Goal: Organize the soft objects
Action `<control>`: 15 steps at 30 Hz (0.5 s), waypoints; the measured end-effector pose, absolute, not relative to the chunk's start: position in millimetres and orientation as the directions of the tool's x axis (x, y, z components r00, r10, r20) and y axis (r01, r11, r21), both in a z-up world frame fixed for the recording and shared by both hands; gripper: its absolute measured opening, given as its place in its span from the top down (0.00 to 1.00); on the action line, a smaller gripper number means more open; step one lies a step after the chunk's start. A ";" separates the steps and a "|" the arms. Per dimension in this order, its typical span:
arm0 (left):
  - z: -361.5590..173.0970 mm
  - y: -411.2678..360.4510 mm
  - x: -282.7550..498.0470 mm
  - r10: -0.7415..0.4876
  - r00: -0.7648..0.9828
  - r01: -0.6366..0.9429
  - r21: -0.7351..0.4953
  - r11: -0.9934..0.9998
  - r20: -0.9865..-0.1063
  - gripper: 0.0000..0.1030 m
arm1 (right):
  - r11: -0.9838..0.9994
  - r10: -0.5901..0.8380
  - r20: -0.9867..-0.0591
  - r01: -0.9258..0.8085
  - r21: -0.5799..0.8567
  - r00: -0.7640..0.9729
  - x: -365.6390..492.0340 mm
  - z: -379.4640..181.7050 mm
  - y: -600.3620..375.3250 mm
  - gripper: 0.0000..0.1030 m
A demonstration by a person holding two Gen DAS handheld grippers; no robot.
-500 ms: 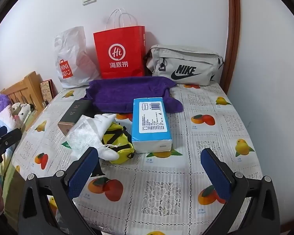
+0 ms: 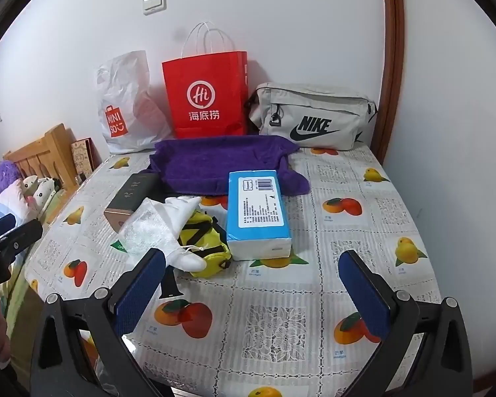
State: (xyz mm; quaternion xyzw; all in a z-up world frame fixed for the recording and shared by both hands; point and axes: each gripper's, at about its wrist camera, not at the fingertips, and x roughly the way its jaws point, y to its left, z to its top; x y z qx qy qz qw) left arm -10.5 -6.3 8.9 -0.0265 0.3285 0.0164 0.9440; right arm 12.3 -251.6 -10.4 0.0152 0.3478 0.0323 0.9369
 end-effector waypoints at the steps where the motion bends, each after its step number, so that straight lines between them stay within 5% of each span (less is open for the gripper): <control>1: 8.4 -5.4 -11.3 0.011 0.785 -0.046 -0.041 0.998 -0.620 0.00 | 0.997 0.071 -0.651 -0.051 0.050 0.756 12.0 -9.6 -251.3 0.00; 15: 10.4 -6.7 -12.8 0.014 0.788 -0.042 -0.031 0.999 -0.615 0.00 | 0.997 0.075 -0.645 -0.055 0.051 0.761 9.2 -7.2 -249.1 0.00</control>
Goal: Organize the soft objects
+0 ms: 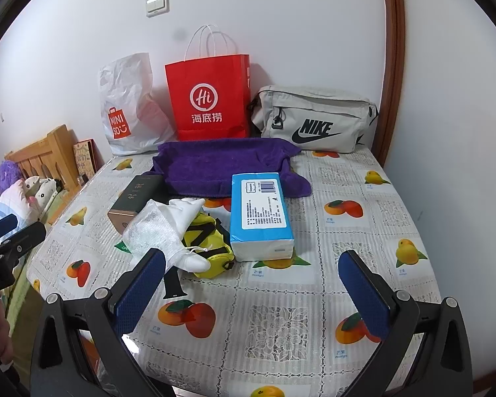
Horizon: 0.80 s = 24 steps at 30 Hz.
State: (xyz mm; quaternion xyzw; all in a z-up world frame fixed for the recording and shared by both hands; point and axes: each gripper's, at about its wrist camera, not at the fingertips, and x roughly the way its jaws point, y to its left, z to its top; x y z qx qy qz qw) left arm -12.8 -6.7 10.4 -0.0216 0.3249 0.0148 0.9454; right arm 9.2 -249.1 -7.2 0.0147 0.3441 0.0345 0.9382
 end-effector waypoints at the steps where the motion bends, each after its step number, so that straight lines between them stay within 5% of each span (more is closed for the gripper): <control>1: 11.3 -6.7 -12.9 0.014 0.789 -0.042 -0.031 0.999 -0.614 0.00 | 0.997 0.077 -0.644 -0.055 0.053 0.761 9.4 -6.6 -248.6 0.00; 24: 8.8 -4.3 -15.9 0.015 0.791 -0.046 -0.034 0.998 -0.611 0.00 | 0.996 0.085 -0.639 -0.059 0.062 0.765 4.5 -5.3 -249.2 0.00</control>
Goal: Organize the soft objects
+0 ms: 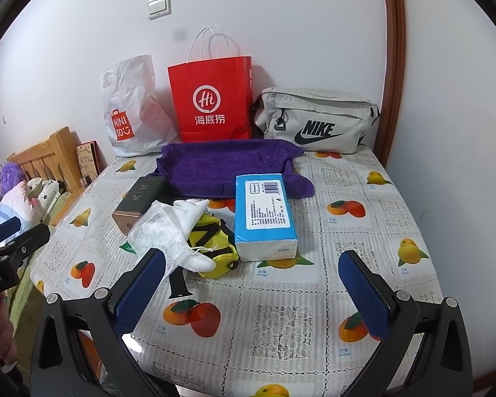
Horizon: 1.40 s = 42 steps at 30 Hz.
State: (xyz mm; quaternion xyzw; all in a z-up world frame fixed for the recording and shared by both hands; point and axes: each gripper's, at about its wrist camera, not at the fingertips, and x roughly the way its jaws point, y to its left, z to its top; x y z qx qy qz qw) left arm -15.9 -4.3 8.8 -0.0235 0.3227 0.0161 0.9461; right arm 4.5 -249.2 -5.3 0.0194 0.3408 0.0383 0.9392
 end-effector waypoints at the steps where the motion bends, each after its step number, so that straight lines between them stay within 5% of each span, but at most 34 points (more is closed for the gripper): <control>1: 8.5 -4.5 -15.9 0.015 0.791 -0.045 -0.034 0.998 -0.611 0.00 | 0.996 0.085 -0.638 -0.057 0.064 0.766 4.3 -5.1 -249.6 0.00; 42: 6.9 -7.1 -18.3 0.010 0.795 -0.041 -0.038 0.998 -0.606 0.00 | 0.996 0.088 -0.624 -0.061 0.064 0.777 -3.5 -2.8 -245.7 0.00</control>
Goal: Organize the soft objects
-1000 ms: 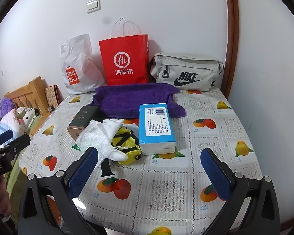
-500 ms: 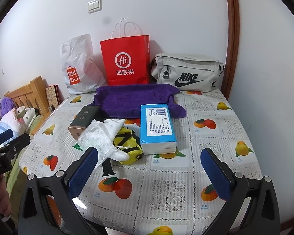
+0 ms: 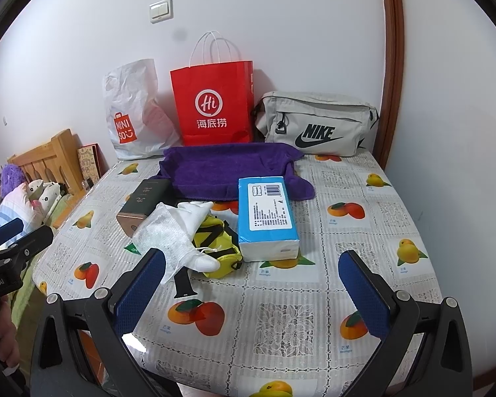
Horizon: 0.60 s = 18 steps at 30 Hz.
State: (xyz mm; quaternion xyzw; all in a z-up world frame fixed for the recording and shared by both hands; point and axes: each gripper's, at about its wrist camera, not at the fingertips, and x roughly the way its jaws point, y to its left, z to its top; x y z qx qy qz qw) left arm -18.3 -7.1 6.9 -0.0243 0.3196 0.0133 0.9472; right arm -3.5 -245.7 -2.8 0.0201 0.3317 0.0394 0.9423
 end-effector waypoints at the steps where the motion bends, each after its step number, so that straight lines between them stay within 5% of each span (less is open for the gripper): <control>1: 6.4 -7.2 -17.5 0.009 0.795 -0.041 -0.038 0.998 -0.607 0.00 | 0.996 0.087 -0.624 -0.059 0.066 0.777 -3.2 -3.1 -245.9 0.00; 18: -25.0 1.4 15.5 -0.011 0.744 -0.033 -0.052 0.998 -0.668 0.00 | 0.990 0.136 -0.663 -0.116 0.074 0.736 28.7 -34.2 -236.7 0.00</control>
